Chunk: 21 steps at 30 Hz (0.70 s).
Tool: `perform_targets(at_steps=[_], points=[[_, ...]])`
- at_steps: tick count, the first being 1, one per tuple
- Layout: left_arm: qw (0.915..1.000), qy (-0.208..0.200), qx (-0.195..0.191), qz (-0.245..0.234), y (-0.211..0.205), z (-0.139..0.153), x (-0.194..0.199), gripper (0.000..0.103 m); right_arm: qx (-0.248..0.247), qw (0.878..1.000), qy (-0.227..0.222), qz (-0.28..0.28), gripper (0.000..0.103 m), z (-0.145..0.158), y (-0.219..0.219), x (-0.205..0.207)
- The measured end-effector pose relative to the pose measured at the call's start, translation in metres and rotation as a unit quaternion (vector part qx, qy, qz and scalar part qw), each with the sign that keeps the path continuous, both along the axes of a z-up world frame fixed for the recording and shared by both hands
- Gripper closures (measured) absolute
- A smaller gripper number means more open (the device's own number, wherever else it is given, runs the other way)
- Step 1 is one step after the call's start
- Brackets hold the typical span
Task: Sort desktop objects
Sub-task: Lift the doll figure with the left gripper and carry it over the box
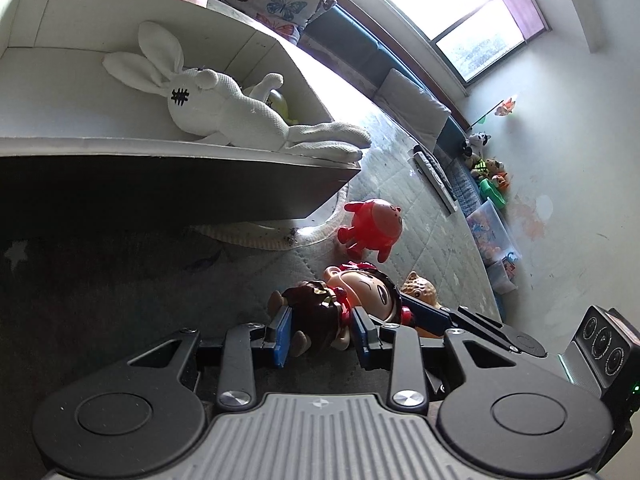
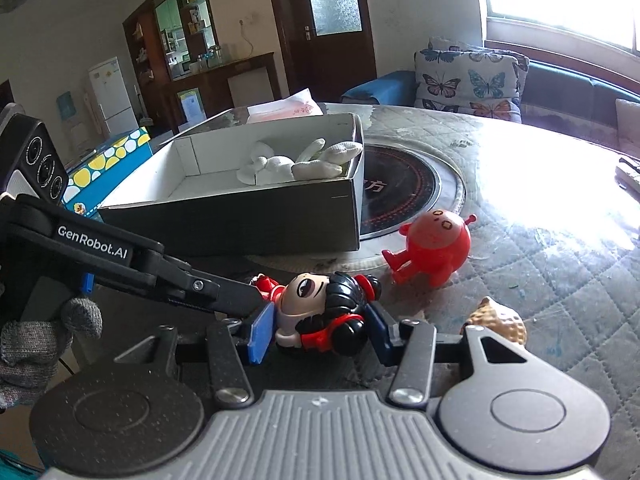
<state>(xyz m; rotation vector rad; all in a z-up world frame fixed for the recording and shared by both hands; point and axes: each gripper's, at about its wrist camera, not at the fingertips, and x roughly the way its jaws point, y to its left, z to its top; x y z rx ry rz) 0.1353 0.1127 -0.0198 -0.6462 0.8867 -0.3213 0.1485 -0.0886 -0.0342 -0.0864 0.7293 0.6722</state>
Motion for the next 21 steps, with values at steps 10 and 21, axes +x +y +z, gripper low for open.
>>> perform_targets(at_steps=[10,21], points=[[0.9991,-0.042,-0.002,0.006,0.005,0.021,-0.015,0.07,-0.022,0.998,-0.064,0.009,0.054,0.023,0.012,-0.02],[0.9879,-0.13,0.014,0.083,0.063,0.084,-0.01,0.07,0.008,0.985,-0.161,0.062,0.054,0.079,0.07,0.012]])
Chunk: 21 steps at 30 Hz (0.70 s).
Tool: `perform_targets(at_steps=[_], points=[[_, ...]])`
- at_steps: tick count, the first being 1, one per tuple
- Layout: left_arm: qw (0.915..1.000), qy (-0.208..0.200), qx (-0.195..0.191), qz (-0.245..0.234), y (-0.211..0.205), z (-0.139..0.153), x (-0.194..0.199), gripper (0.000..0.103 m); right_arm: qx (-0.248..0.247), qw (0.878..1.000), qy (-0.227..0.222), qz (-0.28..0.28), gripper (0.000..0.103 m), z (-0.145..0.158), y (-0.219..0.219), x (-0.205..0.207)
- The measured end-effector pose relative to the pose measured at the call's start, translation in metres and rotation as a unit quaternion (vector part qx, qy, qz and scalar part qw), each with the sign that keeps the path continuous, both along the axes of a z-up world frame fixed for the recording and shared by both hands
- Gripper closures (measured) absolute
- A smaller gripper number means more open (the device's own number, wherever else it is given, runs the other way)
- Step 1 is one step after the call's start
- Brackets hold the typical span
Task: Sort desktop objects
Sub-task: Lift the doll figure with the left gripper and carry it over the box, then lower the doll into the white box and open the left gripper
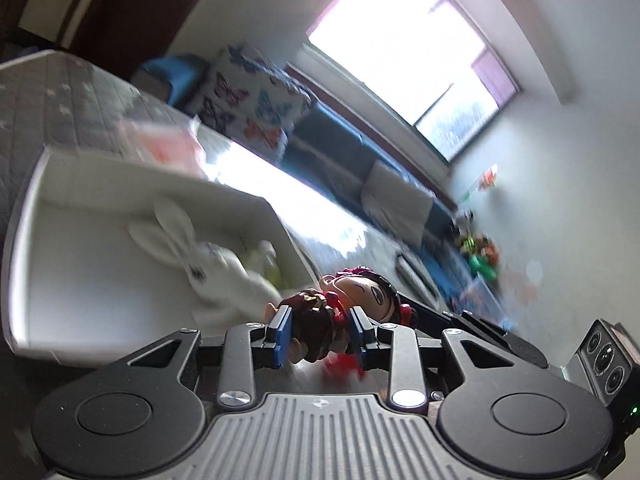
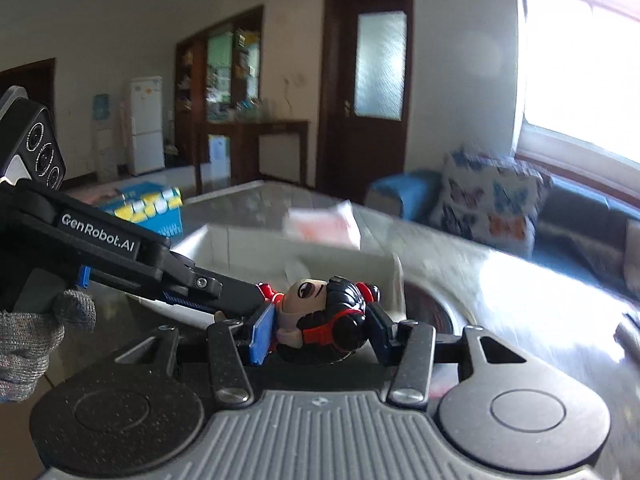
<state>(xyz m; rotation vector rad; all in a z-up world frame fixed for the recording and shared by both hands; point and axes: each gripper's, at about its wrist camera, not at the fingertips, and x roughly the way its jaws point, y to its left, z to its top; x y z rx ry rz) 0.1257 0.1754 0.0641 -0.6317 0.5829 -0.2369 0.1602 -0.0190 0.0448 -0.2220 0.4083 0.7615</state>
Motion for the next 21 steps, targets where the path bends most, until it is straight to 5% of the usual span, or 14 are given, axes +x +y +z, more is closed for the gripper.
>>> perform_targets(at_steps=[4,16,21], points=[[0.9993,0.009,-0.018,0.032,0.033,-0.002,0.02,0.07,0.004,1.0,0.0,0.025,0.054,0.001,0.033,0.028],[0.9873,0.104,-0.065,0.1,0.1,-0.069,0.077,0.07,0.0,0.992,0.103,0.071,0.055,-0.043,0.099,0.109],[0.9862,0.12,-0.022,0.111,0.093,-0.069,0.082,0.068,-0.014,0.988,0.129,0.082,0.055,-0.054,0.11,0.126]])
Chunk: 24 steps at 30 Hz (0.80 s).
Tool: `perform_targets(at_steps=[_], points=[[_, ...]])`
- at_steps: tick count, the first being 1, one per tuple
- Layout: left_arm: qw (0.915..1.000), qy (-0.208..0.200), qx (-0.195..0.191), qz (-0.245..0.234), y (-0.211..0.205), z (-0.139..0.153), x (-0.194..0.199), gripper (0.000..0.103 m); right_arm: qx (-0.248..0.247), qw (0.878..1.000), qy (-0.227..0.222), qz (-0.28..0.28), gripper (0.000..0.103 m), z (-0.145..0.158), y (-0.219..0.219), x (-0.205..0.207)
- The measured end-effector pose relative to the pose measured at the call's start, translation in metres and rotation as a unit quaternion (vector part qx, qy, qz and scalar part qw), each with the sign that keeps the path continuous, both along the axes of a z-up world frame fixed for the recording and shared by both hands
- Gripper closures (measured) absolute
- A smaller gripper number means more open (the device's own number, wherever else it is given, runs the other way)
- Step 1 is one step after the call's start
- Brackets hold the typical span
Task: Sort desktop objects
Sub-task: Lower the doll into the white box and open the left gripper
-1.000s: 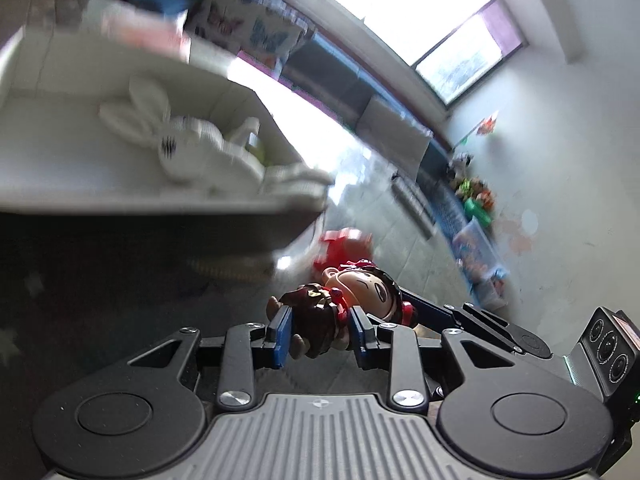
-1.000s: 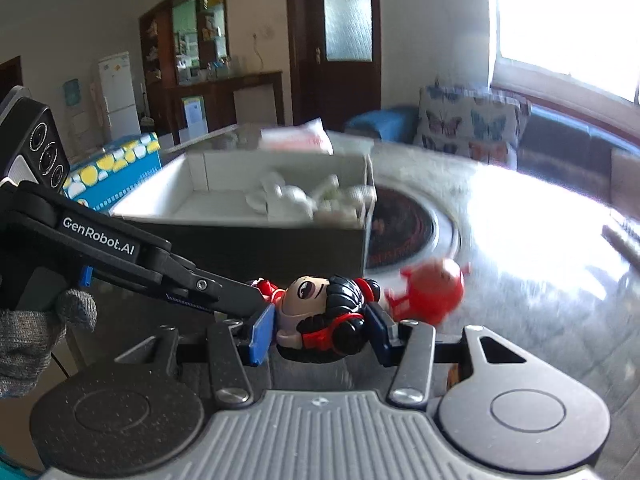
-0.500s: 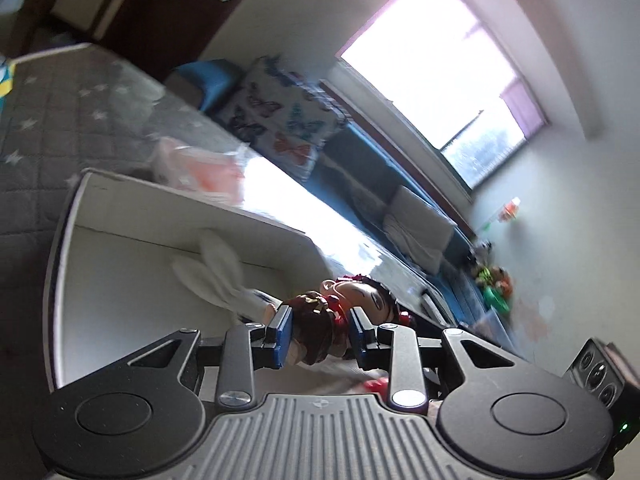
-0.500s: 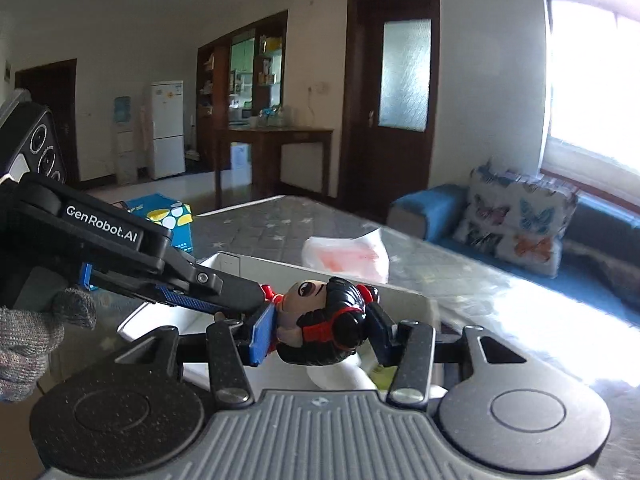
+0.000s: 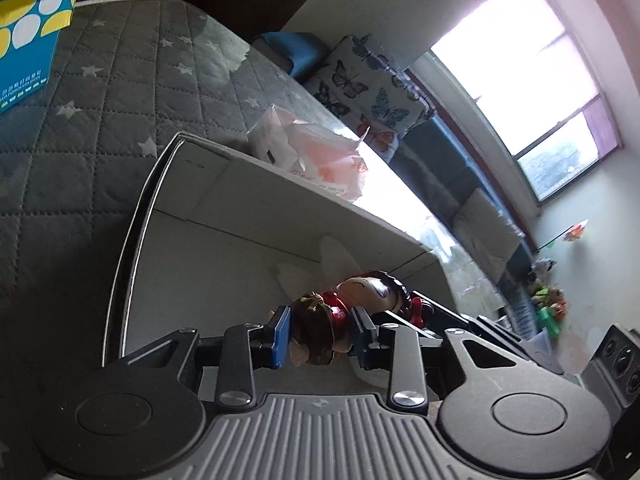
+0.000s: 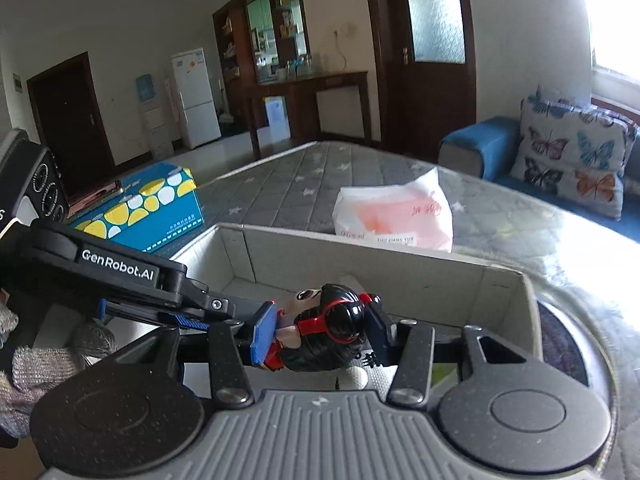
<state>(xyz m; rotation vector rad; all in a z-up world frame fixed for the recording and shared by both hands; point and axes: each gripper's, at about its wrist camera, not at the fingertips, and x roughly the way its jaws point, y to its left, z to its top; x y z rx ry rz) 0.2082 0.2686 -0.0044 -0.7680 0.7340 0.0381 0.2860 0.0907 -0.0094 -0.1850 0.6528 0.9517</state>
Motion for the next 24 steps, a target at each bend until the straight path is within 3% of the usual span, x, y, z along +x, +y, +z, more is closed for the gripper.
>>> perform_targets(at_steps=[6,16,21,24], points=[[0.999,0.007,0.044,-0.008,-0.017,0.004,0.001,0.068,-0.033,0.999,-0.004,0.004,0.057,-0.011,0.002,-0.005],[0.9972,-0.007,0.074,-0.004,-0.031,0.018,-0.01,0.068,-0.021,1.0,-0.021,-0.002,0.056,-0.003,-0.011,-0.022],[0.9955,-0.023,0.09,-0.013,-0.046,0.029,-0.02,0.068,-0.016,0.999,-0.035,-0.005,0.049,0.005,-0.026,-0.038],[0.9946,-0.031,0.096,-0.021,-0.056,0.033,-0.027,0.068,-0.01,0.999,-0.044,-0.01,0.038,0.01,-0.041,-0.05]])
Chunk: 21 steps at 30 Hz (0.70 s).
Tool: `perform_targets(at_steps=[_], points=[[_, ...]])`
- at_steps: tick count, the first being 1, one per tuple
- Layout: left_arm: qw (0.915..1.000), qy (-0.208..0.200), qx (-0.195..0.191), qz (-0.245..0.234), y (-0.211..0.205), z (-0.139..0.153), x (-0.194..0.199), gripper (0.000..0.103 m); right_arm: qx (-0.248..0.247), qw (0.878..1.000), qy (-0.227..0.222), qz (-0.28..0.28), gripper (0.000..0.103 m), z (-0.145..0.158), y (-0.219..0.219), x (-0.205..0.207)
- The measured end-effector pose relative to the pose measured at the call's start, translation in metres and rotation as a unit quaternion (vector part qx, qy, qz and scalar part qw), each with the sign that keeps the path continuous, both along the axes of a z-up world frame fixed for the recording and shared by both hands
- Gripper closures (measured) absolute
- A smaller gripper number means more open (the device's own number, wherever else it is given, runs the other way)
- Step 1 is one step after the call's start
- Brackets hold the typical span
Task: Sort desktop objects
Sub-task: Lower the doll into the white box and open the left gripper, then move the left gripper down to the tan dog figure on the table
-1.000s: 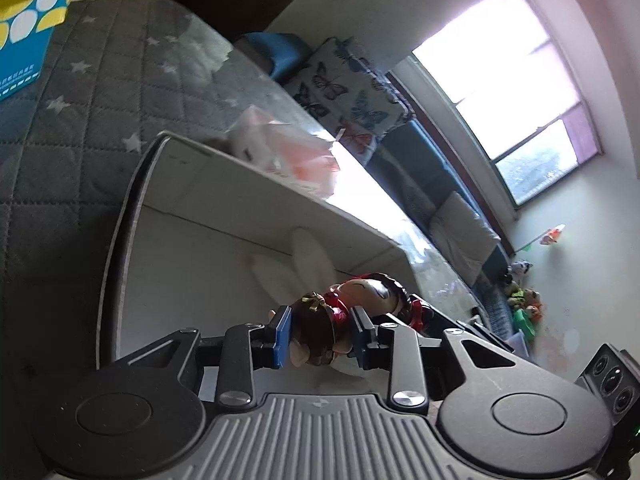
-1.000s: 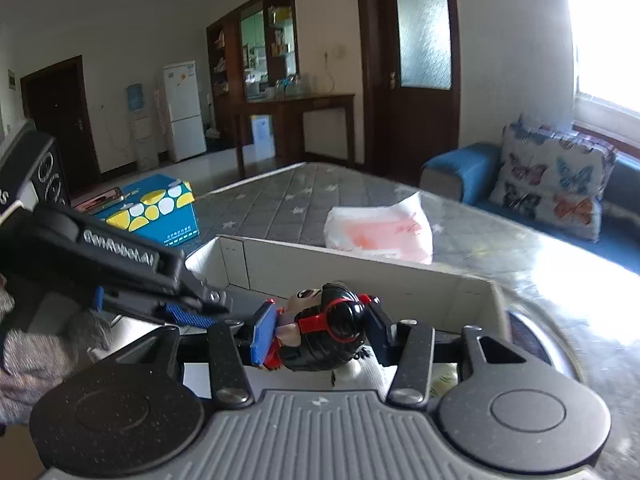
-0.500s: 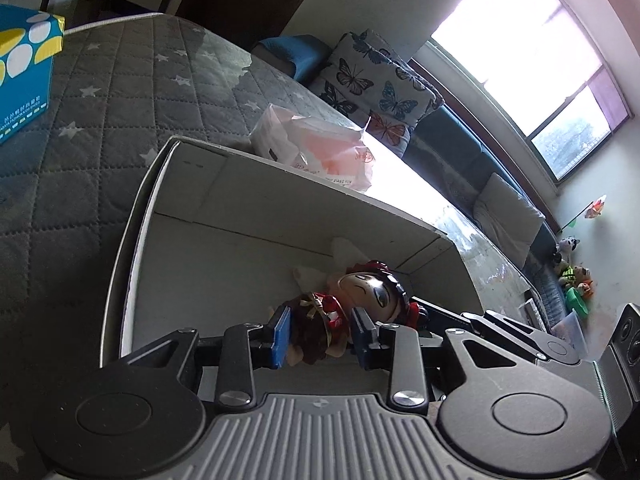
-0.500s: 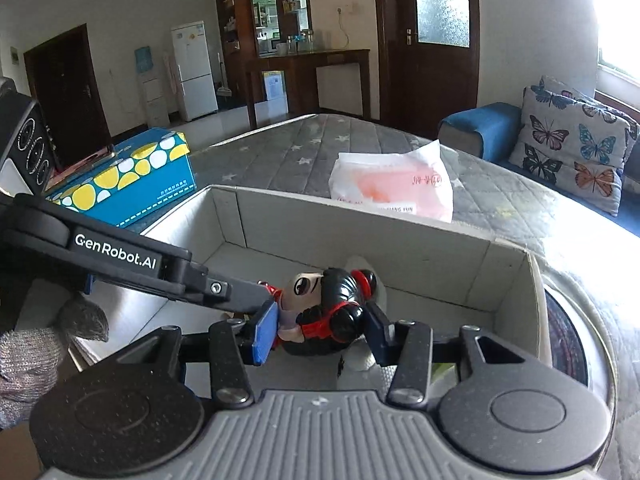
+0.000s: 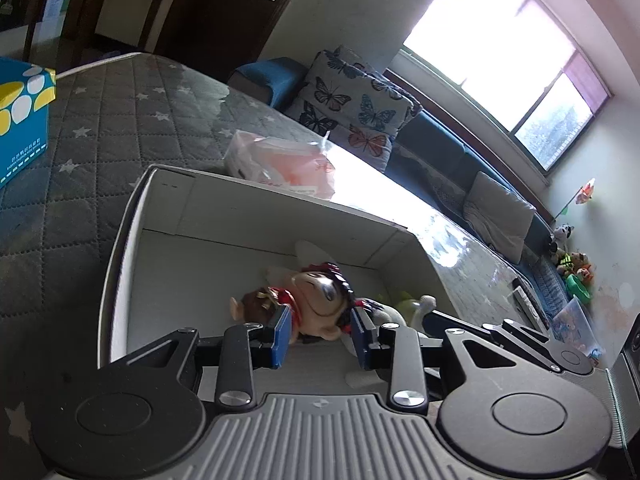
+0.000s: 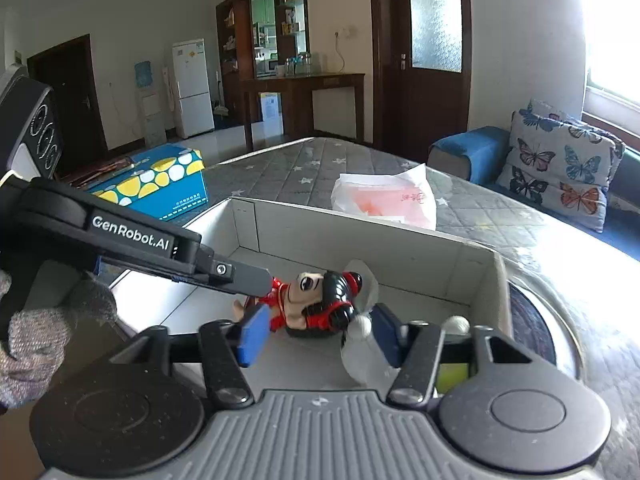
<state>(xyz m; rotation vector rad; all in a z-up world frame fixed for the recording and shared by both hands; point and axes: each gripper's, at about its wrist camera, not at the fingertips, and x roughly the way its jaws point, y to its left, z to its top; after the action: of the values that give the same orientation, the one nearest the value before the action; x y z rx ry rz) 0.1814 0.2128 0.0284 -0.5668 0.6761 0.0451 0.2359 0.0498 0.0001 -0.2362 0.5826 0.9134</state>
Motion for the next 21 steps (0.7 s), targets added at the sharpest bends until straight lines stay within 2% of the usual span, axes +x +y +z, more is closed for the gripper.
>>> perform_targets(at_steps=[5,7,10,12,13,14,15,21], points=[[0.9996,-0.011,0.008,-0.025,-0.022,0.006,-0.01,0.068,0.014,1.0,-0.014,-0.012,0.027,0.006,-0.028,-0.024],[0.9991,-0.016,0.011,-0.037,-0.034,0.008,-0.016,0.068,0.017,1.0,-0.018,-0.014,0.027,0.008,-0.039,-0.033],[0.9981,-0.022,0.021,-0.055,-0.05,0.011,-0.021,0.068,0.023,0.999,-0.026,-0.021,0.015,0.01,-0.055,-0.046],[0.997,-0.026,0.027,-0.067,-0.061,0.012,-0.023,0.068,0.027,0.999,-0.031,-0.028,0.014,0.011,-0.064,-0.053],[0.9966,-0.027,0.028,-0.072,-0.066,0.013,-0.025,0.068,0.029,0.998,-0.034,-0.033,0.011,0.012,-0.07,-0.06],[0.9962,-0.028,0.028,-0.077,-0.07,0.012,-0.024,0.068,0.03,0.998,-0.037,-0.039,0.004,0.014,-0.075,-0.063],[0.9958,-0.028,0.028,-0.083,-0.074,0.012,-0.023,0.068,0.031,0.998,-0.041,-0.046,0.002,0.015,-0.079,-0.068],[0.9922,-0.024,0.034,-0.118,-0.1,0.008,-0.028,0.067,0.031,0.996,-0.054,-0.067,0.0,0.016,-0.103,-0.089]])
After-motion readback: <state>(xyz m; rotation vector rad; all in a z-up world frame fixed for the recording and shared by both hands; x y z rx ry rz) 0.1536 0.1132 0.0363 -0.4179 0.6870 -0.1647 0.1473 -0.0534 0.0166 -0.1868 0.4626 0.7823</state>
